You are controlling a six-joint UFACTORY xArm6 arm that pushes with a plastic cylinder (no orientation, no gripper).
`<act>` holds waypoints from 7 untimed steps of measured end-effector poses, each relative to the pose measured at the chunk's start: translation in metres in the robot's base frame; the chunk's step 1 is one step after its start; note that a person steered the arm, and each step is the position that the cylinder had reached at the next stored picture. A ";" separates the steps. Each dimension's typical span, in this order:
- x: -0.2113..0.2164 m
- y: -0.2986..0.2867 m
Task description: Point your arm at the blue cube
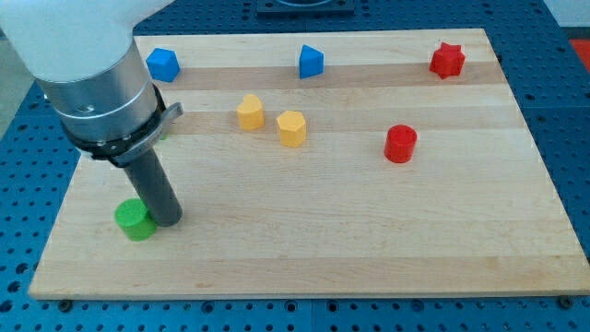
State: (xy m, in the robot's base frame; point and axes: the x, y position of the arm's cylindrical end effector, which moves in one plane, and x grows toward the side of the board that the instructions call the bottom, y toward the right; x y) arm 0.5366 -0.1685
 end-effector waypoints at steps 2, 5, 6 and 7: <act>0.000 -0.020; 0.000 0.000; -0.045 0.058; -0.086 0.068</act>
State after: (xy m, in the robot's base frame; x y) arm 0.4505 -0.1000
